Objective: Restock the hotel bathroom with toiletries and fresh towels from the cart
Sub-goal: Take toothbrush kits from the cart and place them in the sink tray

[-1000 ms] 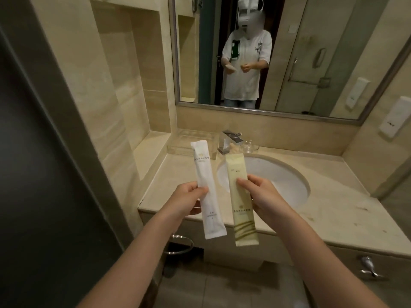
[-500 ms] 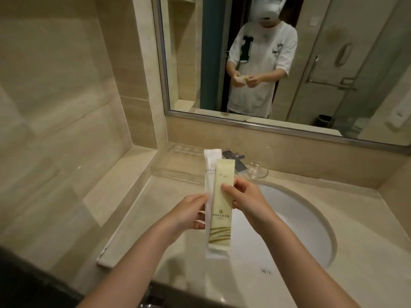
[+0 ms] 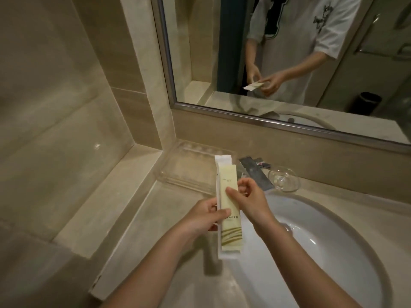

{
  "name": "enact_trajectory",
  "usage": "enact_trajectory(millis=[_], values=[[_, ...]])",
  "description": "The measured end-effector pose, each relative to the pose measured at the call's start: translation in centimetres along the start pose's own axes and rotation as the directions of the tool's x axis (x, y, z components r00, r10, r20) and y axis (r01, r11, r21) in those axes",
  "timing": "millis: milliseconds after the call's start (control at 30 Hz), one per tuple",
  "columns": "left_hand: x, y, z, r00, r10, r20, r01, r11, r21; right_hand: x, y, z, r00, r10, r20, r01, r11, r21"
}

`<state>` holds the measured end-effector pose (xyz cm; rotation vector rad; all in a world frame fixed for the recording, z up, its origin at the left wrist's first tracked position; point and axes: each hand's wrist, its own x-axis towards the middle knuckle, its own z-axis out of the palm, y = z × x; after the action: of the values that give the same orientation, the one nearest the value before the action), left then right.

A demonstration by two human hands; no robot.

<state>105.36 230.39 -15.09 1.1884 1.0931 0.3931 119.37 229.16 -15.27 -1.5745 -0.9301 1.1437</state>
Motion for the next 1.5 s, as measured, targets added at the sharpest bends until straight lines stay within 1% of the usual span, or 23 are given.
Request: enact_trajectory(millis=[100, 133, 233, 300, 367, 400, 467, 533, 633, 767, 900, 1100, 1267, 1500], values=[[1.8, -0.7, -1.5, 0.999, -0.033, 0.012, 0.033, 0.999, -0.023, 1.1, 0.7, 1.4, 0.990, 0.087, 0.111, -0.084, 0.996, -0.030], [2.3, -0.9, -2.0, 0.999, -0.044, 0.022, 0.044, 0.999, -0.027, 1.6, 0.9, 1.8, 0.987, 0.102, 0.126, -0.096, 0.994, -0.052], [3.9, -1.4, -3.2, 0.995, -0.098, 0.029, 0.100, 0.994, -0.045, 3.1, 1.2, 3.1, 0.991, 0.124, 0.055, -0.120, 0.990, -0.071], [5.1, -1.9, -4.1, 0.983, -0.181, 0.005, 0.181, 0.979, -0.091, 4.2, 1.4, 3.7, 0.990, 0.143, 0.019, -0.142, 0.988, -0.068], [6.8, -2.5, -5.3, 0.955, -0.298, -0.012, 0.287, 0.929, -0.234, 4.9, 1.5, 3.9, 0.987, 0.163, 0.010, -0.162, 0.984, -0.074], [7.7, -2.9, -6.0, 0.937, -0.348, -0.006, 0.326, 0.883, -0.339, 5.2, 1.4, 3.8, 0.985, 0.170, 0.007, -0.169, 0.983, -0.077], [9.8, -3.8, -7.3, 0.911, -0.413, 0.003, 0.354, 0.778, -0.519, 5.6, 1.2, 3.5, 0.982, 0.186, -0.002, -0.186, 0.979, -0.083], [11.9, -4.5, -8.2, 0.895, -0.444, -0.040, 0.333, 0.726, -0.602, 5.8, 1.0, 3.1, 0.980, 0.199, -0.006, -0.198, 0.975, -0.101], [14.1, -4.5, -8.6, 0.896, -0.431, -0.111, 0.248, 0.690, -0.680, 5.5, 0.9, 2.5, 0.977, 0.213, -0.007, -0.212, 0.970, -0.117], [15.4, -4.4, -9.0, 0.907, -0.410, -0.098, 0.197, 0.619, -0.760, 4.6, 0.7, 2.3, 0.982, 0.189, -0.002, -0.188, 0.974, -0.127], [15.3, -4.8, -9.2, 0.910, -0.399, -0.113, 0.134, 0.541, -0.830, 3.9, 0.2, 2.3, 0.986, 0.165, 0.039, -0.157, 0.974, -0.161], [12.6, -6.5, -9.0, 0.901, -0.413, -0.130, 0.105, 0.500, -0.860, 3.3, -0.3, 2.5, 0.987, 0.155, 0.047, -0.146, 0.977, -0.153], [9.4, -8.7, -9.0, 0.885, -0.451, -0.113, 0.125, 0.465, -0.876, 2.2, -0.2, 3.0, 0.988, 0.118, 0.105, -0.099, 0.980, -0.173], [5.6, -11.1, -8.4, 0.872, -0.471, -0.132, 0.108, 0.449, -0.887, 1.0, 1.1, 3.6, 0.983, 0.120, 0.140, -0.092, 0.977, -0.194]])
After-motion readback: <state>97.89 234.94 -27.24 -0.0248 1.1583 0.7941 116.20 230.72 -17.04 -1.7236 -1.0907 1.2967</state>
